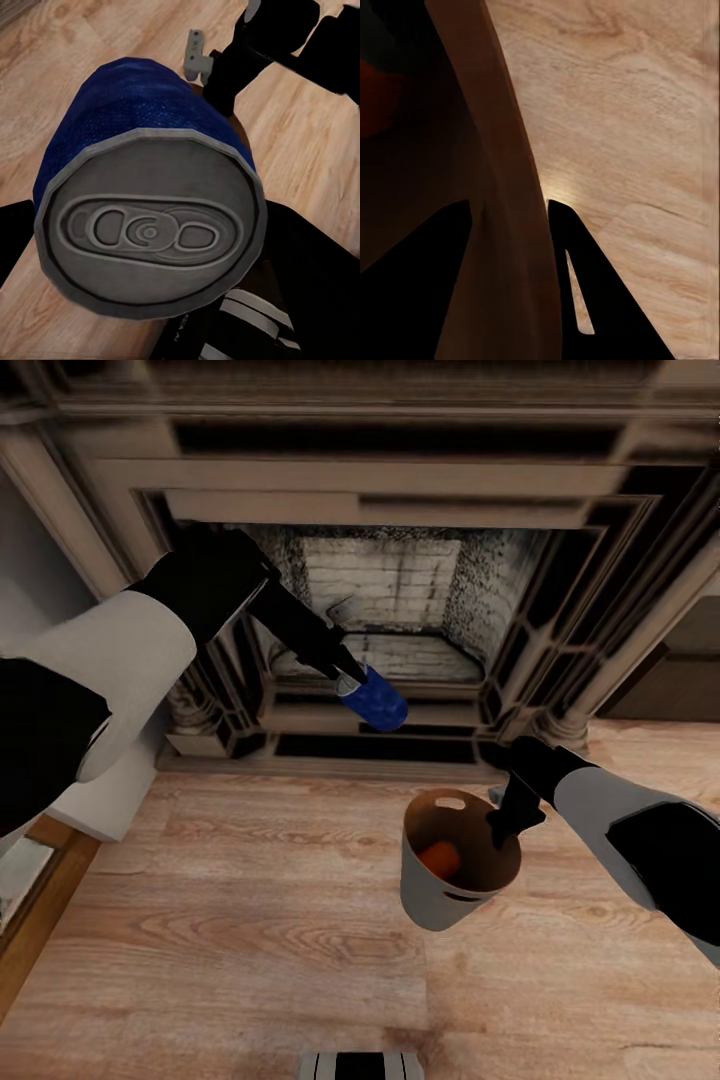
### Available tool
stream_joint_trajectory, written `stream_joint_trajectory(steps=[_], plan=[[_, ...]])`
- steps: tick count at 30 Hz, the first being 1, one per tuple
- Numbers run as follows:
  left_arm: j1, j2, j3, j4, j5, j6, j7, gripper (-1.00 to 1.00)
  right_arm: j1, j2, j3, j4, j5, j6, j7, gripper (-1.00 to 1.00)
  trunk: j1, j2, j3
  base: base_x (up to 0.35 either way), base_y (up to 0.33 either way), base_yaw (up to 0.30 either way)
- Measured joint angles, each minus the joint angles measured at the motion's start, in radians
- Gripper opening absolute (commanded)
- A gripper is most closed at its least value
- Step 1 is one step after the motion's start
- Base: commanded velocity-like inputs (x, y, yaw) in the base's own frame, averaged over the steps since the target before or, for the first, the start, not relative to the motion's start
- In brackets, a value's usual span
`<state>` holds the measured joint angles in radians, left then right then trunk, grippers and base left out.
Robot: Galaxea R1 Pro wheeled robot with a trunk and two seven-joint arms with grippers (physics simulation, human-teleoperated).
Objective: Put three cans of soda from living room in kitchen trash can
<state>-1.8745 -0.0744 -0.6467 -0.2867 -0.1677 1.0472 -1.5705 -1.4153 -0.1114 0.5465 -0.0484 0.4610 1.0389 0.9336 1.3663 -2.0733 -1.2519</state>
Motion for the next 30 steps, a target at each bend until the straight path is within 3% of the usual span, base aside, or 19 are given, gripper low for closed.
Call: stream_joint_trajectory(steps=[3,8,11,13,16,19,23,25,29,30], plan=[[0.001,-0.013,-0.028,-0.002,0.000,0.000,0.000,-1.00,0.001,0.002,0.016,-0.016,0.018,-0.006,-0.008,-1.00,-0.012,0.021,0.009,0.000,0.000,0.000],[0.002,-0.034,-0.044,-0.009,0.000,0.000,0.000,-1.00,0.001,0.006,-0.009,-0.030,-0.008,0.004,-0.009,-1.00,-0.031,0.056,0.025,0.000,0.000,0.000],[0.009,-0.043,-0.049,-0.015,0.002,0.000,0.000,-1.00,0.000,0.042,0.017,-0.035,0.006,-0.002,-0.012,-1.00,-0.042,0.077,0.034,0.000,0.000,0.000],[0.016,-0.045,-0.053,-0.021,0.002,0.000,0.000,-1.00,0.000,0.058,0.006,-0.036,0.003,0.000,-0.012,-1.00,-0.050,0.091,0.041,0.000,0.000,0.000],[0.062,-0.056,-0.096,-0.051,0.002,0.000,0.000,-1.00,0.000,0.111,0.011,-0.037,0.009,-0.005,-0.017,-1.00,-0.061,0.112,0.050,0.000,0.000,0.000],[0.098,-0.063,-0.144,-0.062,0.001,0.000,0.000,-1.00,0.000,0.138,-0.021,-0.036,-0.013,0.007,-0.044,-1.00,-0.073,0.133,0.059,0.000,0.000,0.000],[0.162,-0.067,-0.183,-0.071,0.001,0.000,0.000,-1.00,0.000,0.152,0.002,-0.037,0.010,-0.001,-0.066,-1.00,-0.088,0.161,0.072,0.000,0.000,0.000],[0.195,-0.068,-0.222,-0.082,0.001,0.000,0.000,-1.00,-0.001,0.154,0.013,-0.037,0.021,-0.005,-0.070,-1.00,-0.096,0.175,0.078,0.000,0.000,0.000],[0.239,-0.071,-0.259,-0.115,0.002,0.000,0.000,-1.00,-0.002,0.157,-0.007,-0.037,0.006,0.000,-0.071,-1.00,-0.111,0.203,0.091,0.000,0.000,0.000],[0.249,-0.073,-0.266,-0.124,0.001,0.000,0.000,-1.00,-0.002,0.168,-0.003,-0.037,0.007,-0.001,-0.072,-1.00,-0.115,0.210,0.094,0.000,0.000,0.000]])
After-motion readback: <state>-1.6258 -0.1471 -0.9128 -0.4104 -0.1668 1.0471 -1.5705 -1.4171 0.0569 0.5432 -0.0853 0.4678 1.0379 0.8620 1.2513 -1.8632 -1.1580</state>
